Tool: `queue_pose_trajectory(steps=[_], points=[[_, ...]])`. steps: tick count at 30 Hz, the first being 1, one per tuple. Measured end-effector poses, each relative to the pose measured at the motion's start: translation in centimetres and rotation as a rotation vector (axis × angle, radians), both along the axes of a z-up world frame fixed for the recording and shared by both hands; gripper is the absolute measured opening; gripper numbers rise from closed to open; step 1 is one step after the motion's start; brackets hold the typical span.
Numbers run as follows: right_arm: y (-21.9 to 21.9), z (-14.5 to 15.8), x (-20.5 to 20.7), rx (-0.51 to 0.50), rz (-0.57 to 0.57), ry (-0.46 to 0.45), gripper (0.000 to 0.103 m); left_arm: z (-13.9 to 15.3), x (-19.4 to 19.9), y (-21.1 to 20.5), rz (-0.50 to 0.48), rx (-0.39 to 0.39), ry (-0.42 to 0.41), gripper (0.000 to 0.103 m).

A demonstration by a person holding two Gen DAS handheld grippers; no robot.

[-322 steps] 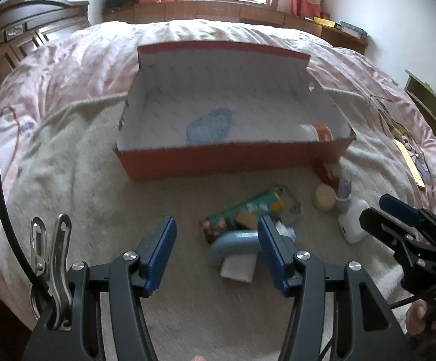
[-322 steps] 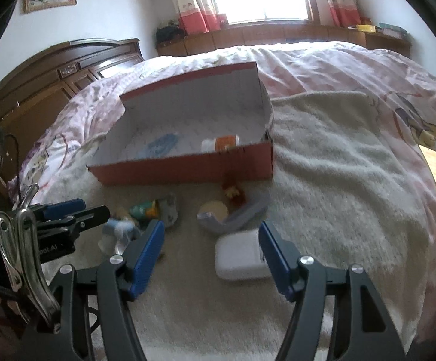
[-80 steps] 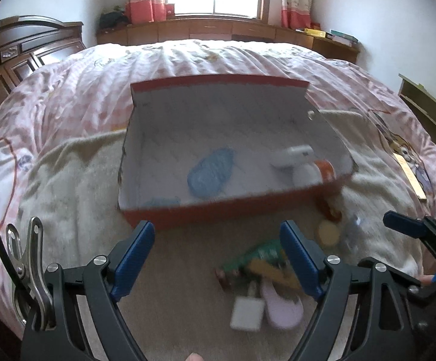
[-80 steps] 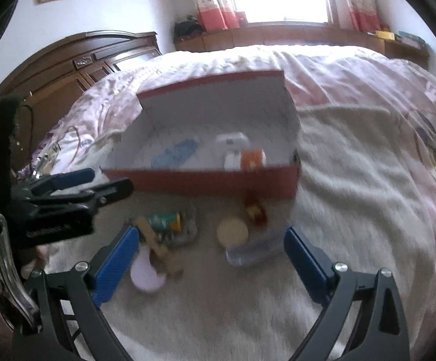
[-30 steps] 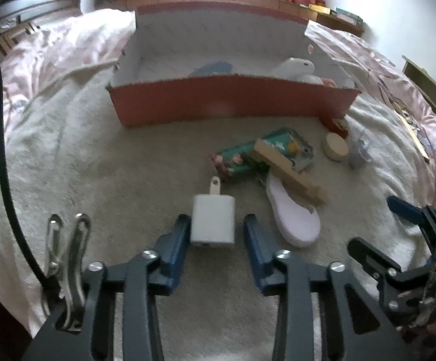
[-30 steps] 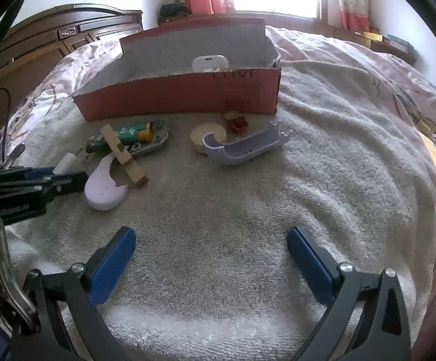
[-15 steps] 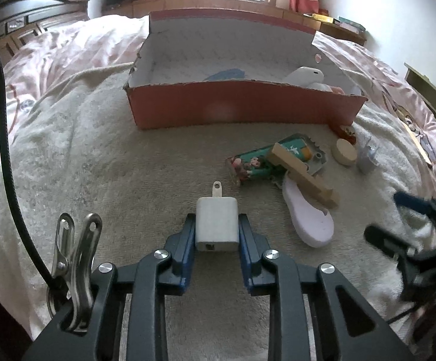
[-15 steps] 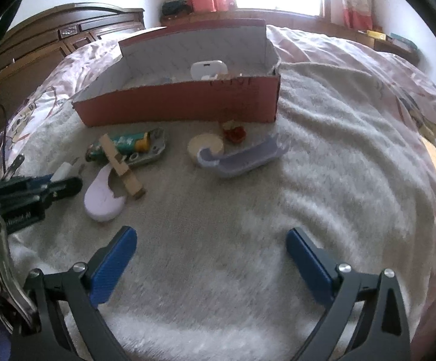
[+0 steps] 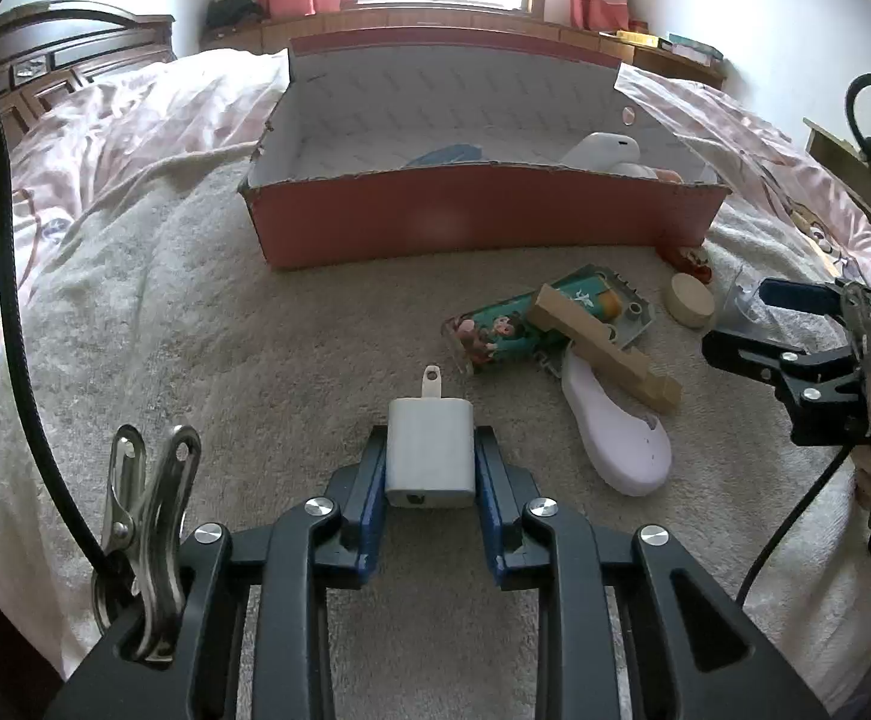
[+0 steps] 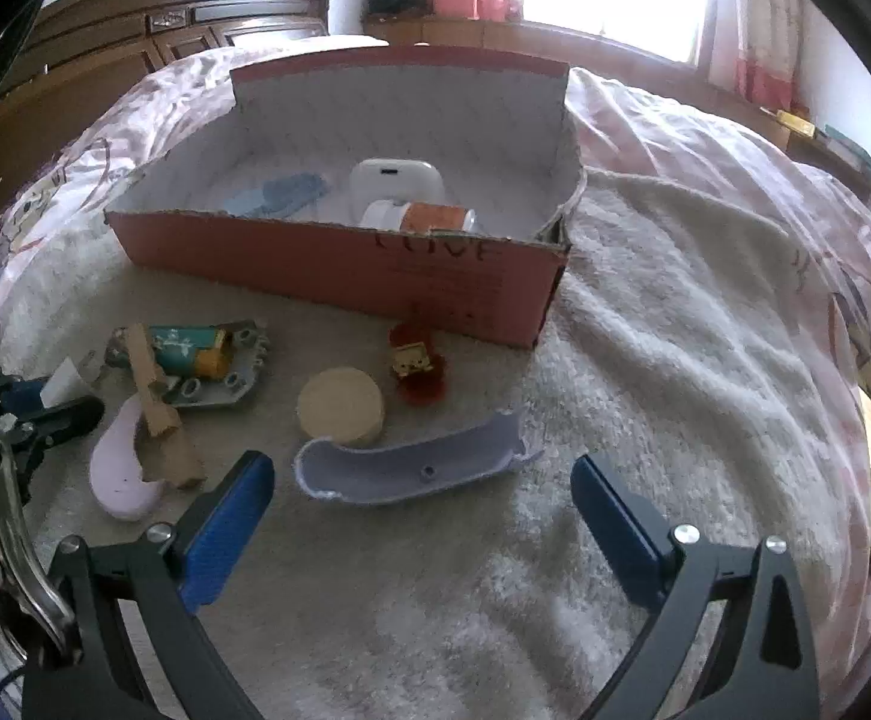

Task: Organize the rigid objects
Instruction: 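Lift the charger with the left tool while the right tool grasps the lavender curved piece, then carry the charger and lavender curved piece over the cardboard box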

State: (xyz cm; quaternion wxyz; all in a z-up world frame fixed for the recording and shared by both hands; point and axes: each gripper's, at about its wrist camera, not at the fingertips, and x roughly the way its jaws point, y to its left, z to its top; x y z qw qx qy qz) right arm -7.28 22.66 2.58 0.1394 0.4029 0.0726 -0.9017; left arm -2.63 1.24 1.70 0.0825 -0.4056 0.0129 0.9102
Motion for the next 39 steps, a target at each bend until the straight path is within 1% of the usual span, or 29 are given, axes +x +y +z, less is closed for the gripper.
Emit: queue_pose_trajectory(steps=[5,11,12,13,21,25,33,39], points=[[0.4,-0.5,-0.7,-0.009,-0.007,-0.003,0.101,0.0,0.0,0.1,0.001,-0.007,0.004,0.027],[0.3,-0.4,-0.1,-0.005,-0.006,0.039,0.084,0.1,0.1,0.3,0.004,-0.02,0.01,0.027],[0.4,-0.3,0.0,-0.004,-0.01,0.046,0.079,0.0,0.1,0.3,0.004,-0.023,0.014,0.027],[0.4,-0.3,0.1,-0.004,-0.014,0.052,0.076,0.0,0.2,0.4,0.005,-0.026,0.017,0.027],[0.9,0.0,1.0,-0.039,-0.037,0.067,0.076,0.3,0.6,0.5,0.0,-0.025,0.016,0.027],[1.0,0.6,1.9,-0.089,-0.033,0.061,0.076,0.7,0.8,0.6,-0.018,-0.001,0.009,0.026],[0.9,1.1,2.9,-0.185,-0.041,0.034,0.076,2.6,1.0,0.6,-0.033,0.024,0.059,0.026],[0.0,2.4,2.8,-0.208,-0.024,0.043,0.076,4.2,-0.3,0.1,-0.041,0.047,0.081,0.026]])
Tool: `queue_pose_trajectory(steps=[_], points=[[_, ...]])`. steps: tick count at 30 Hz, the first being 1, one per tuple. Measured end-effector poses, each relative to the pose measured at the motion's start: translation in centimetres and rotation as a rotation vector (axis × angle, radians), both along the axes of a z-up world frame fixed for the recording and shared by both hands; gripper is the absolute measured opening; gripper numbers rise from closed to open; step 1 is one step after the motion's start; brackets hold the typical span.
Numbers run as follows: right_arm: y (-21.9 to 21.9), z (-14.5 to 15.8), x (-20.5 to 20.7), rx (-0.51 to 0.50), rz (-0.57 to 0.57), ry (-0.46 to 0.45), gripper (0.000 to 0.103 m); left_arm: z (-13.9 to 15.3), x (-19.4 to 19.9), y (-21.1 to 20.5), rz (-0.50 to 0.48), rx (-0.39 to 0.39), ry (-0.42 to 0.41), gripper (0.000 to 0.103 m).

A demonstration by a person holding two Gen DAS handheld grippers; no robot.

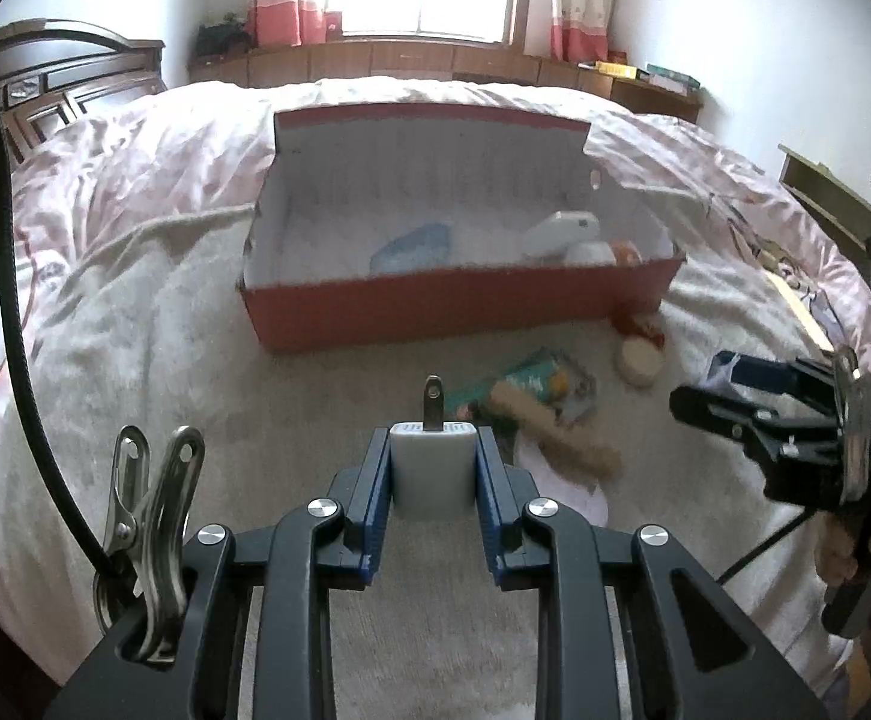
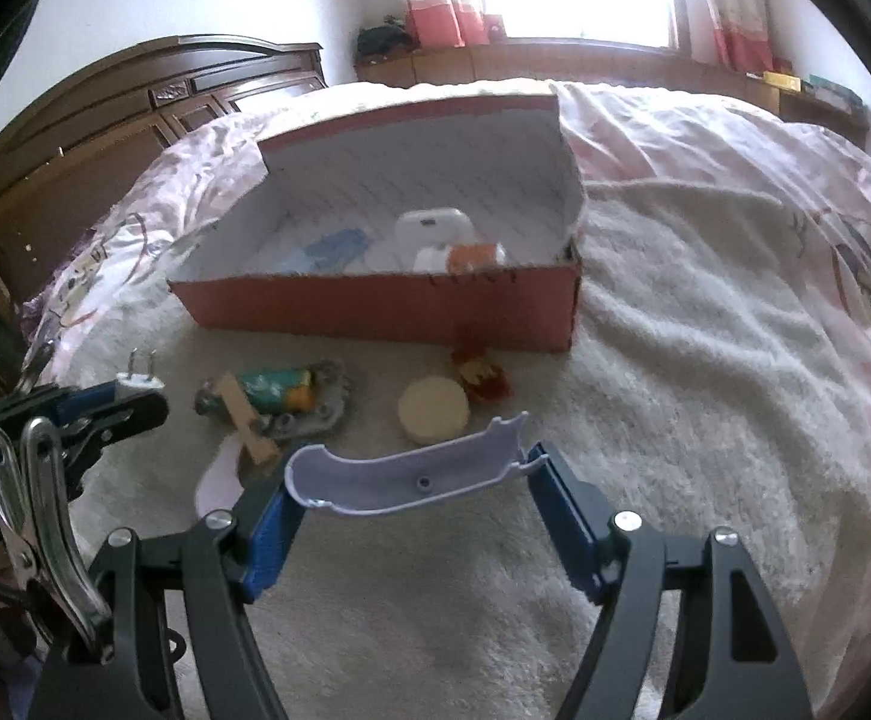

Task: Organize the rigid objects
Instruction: 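Carry the charger and lavender curved piece over the cardboard box, then open both tools to drop the charger and lavender piece into the box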

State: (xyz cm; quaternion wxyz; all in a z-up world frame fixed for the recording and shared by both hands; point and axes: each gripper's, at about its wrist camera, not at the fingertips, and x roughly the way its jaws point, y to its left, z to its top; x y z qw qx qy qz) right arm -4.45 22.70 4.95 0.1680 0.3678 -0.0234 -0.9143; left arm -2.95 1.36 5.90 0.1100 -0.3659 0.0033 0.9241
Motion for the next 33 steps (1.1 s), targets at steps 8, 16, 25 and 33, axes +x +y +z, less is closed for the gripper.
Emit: queue_pose_trajectory(steps=[8,16,25,33], points=[[-1.3,2.1,-1.5,-0.011,0.013,0.03,0.076,2.0,-3.3,0.1,-0.027,-0.014,0.044,0.026],[-2.5,4.2,-4.4,-0.008,0.018,0.053,0.076,3.8,-7.4,0.2,-0.029,-0.005,0.058,0.026],[-3.3,5.6,-9.0,-0.018,0.003,0.064,0.076,4.3,-11.9,1.0,-0.025,-0.009,0.053,0.026],[-3.3,4.9,-12.9,-0.022,-0.003,0.029,0.076,3.0,-15.7,1.1,-0.009,0.007,0.014,0.026]])
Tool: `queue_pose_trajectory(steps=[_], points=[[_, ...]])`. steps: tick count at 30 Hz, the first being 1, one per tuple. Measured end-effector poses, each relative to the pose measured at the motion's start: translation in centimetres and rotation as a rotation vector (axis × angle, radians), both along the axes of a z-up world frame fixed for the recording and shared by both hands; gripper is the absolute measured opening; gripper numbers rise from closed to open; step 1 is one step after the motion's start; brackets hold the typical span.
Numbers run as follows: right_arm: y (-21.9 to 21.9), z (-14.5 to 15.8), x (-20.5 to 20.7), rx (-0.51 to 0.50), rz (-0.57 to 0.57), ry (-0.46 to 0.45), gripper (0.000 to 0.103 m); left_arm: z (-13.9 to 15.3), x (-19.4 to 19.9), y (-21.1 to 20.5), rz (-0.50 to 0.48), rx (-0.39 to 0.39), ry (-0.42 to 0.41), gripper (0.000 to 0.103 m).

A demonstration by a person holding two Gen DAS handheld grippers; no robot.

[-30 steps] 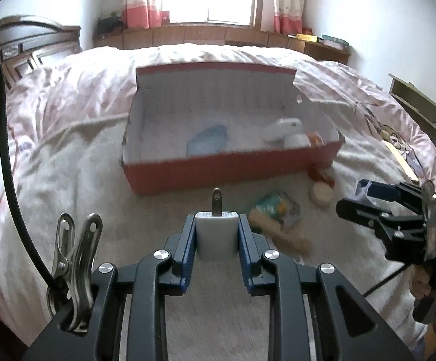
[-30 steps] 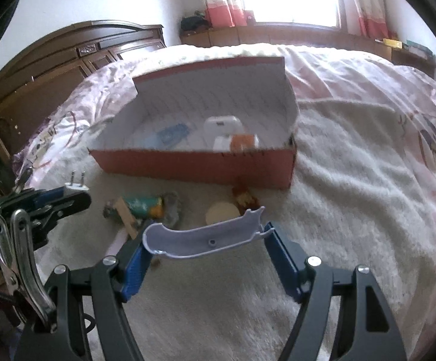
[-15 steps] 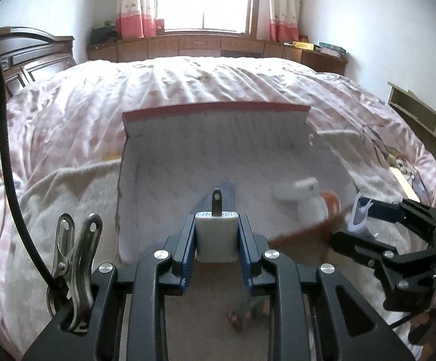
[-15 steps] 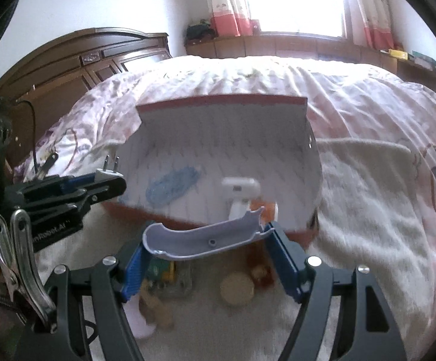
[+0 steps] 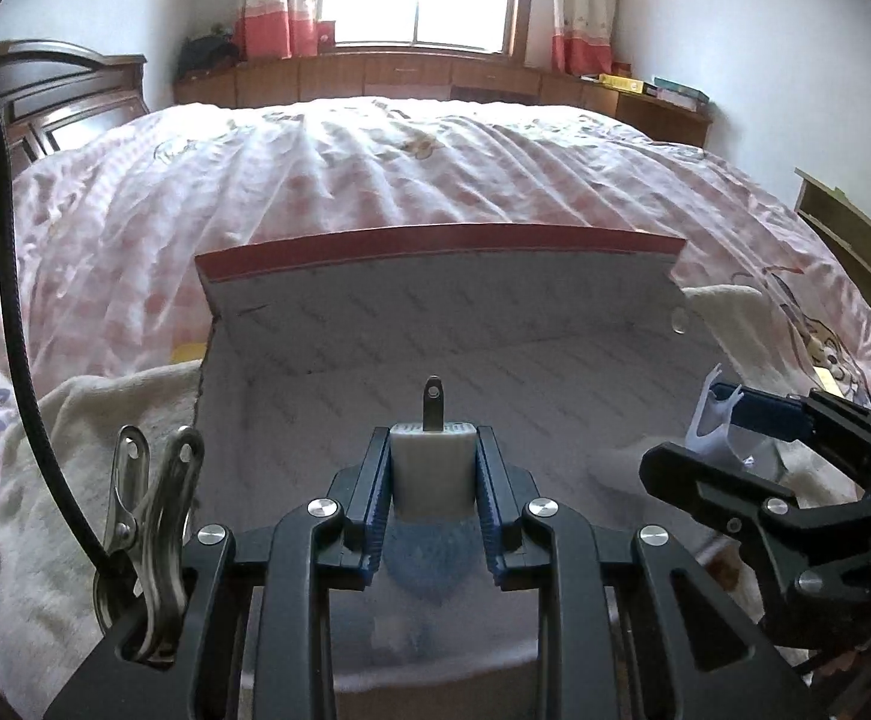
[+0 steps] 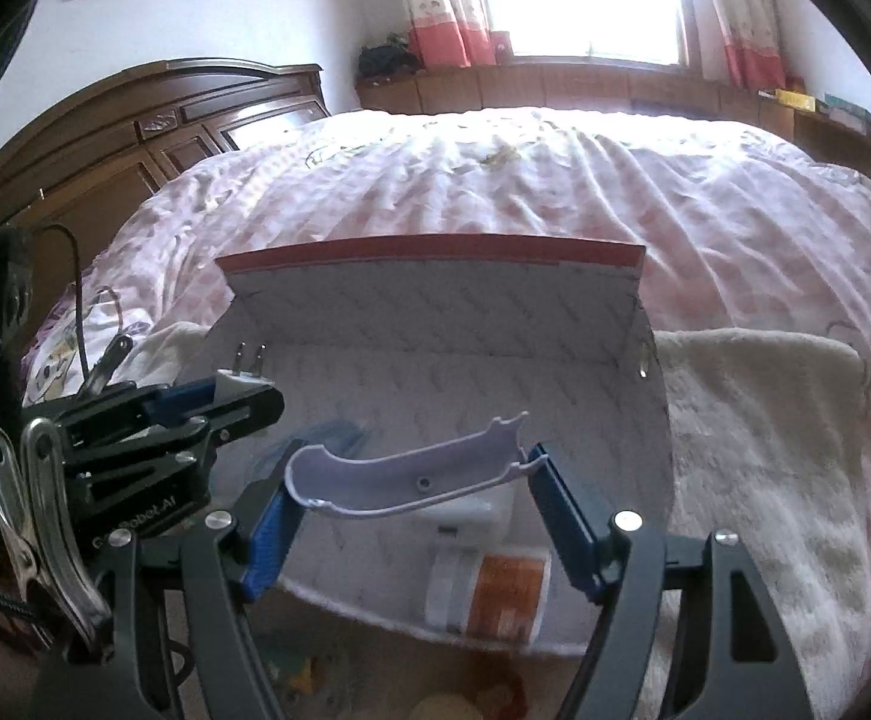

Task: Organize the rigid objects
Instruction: 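Open both tools to drop the charger and lavender piece into the box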

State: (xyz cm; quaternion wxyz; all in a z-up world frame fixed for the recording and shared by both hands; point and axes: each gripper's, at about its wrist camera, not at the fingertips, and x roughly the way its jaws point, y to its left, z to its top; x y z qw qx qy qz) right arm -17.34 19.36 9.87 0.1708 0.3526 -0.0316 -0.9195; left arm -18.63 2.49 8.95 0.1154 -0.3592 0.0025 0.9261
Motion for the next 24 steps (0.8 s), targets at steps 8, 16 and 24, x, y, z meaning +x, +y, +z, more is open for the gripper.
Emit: queue_pose_trajectory(steps=[8,16,24], points=[[0.1,-1.5,-3.0,0.001,-0.022,-0.036,0.076,-1.3,-2.6,0.0,0.021,-0.02,-0.019,0.027],[0.2,-2.1,-3.3,0.02,-0.053,-0.03,0.079,-1.9,-3.3,0.1,0.031,-0.027,-0.028,0.027],[0.6,-2.1,-2.9,-0.021,-0.058,-0.057,0.082,-0.9,-2.5,0.0,0.066,-0.061,0.014,0.043]])
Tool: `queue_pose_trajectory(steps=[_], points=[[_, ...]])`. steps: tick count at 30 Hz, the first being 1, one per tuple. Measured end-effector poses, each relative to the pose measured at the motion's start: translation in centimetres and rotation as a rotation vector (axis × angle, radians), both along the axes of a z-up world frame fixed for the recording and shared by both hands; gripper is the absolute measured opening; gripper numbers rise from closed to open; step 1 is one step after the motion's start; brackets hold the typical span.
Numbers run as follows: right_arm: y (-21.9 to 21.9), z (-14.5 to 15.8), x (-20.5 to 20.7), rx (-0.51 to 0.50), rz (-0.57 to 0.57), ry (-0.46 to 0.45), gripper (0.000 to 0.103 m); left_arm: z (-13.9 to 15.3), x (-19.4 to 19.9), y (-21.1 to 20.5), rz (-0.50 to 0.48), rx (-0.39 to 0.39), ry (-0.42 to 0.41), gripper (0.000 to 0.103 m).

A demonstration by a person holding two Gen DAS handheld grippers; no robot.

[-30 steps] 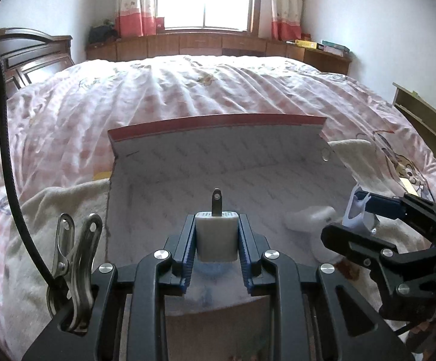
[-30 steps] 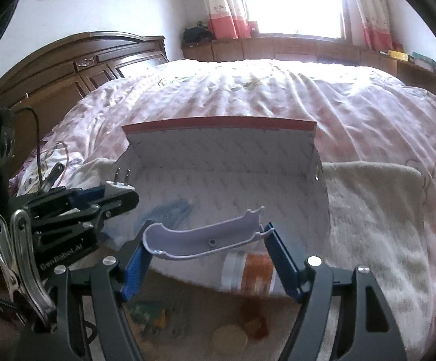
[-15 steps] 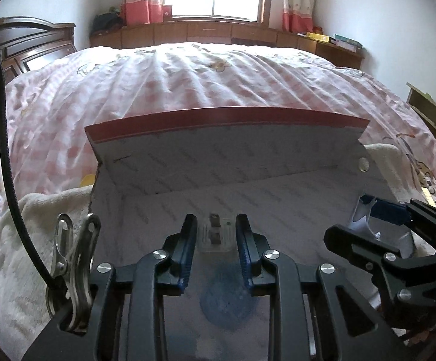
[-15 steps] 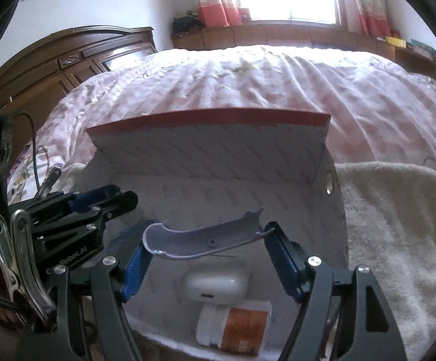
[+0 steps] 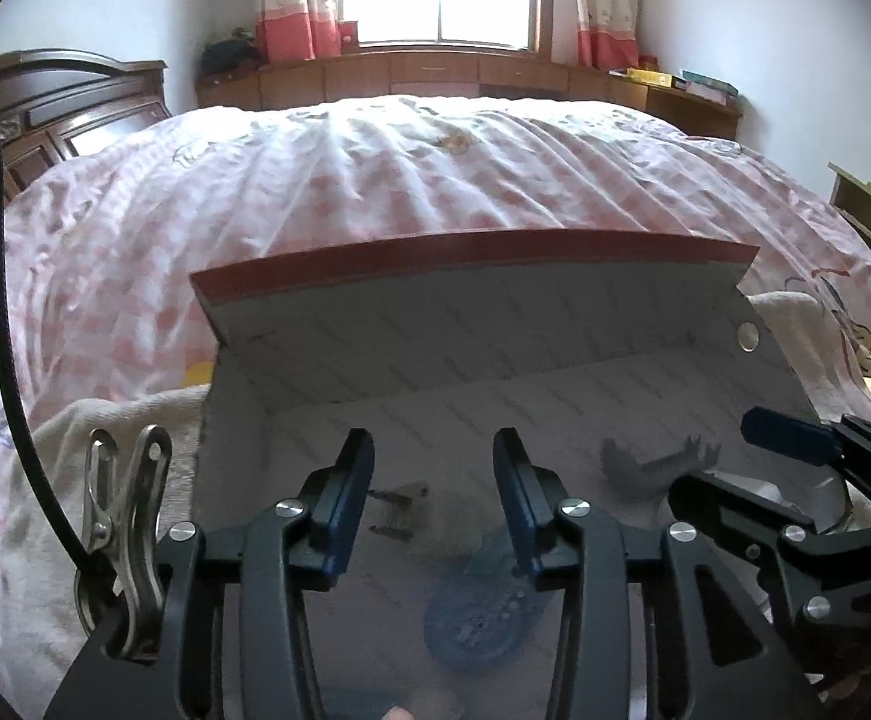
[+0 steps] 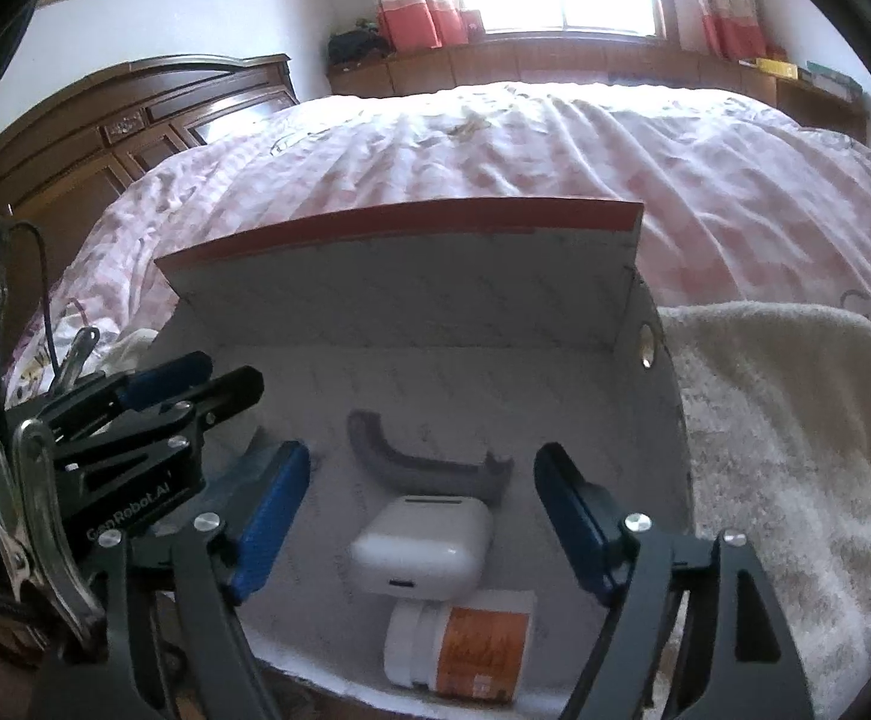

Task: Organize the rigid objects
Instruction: 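Open both tools to drop the charger and lavender piece into the box, then withdraw both tools from the box toward the remaining items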

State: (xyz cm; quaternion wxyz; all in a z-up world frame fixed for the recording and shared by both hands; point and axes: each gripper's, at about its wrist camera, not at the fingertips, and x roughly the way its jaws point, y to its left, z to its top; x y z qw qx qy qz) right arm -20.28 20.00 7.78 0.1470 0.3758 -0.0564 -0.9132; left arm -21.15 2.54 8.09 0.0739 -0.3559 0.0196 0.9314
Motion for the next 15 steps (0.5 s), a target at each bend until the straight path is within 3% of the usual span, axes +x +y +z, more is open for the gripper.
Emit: queue_pose_trajectory(steps=[5,15], points=[[0.4,0.6,0.7,-0.053,-0.01,-0.007,0.087,0.6,0.6,-0.5,0.009,0.011,-0.003,0.043],[0.2,1.6,4.8,-0.07,0.015,0.065,0.093,1.3,2.7,-1.4,0.039,0.008,-0.014,0.043]])
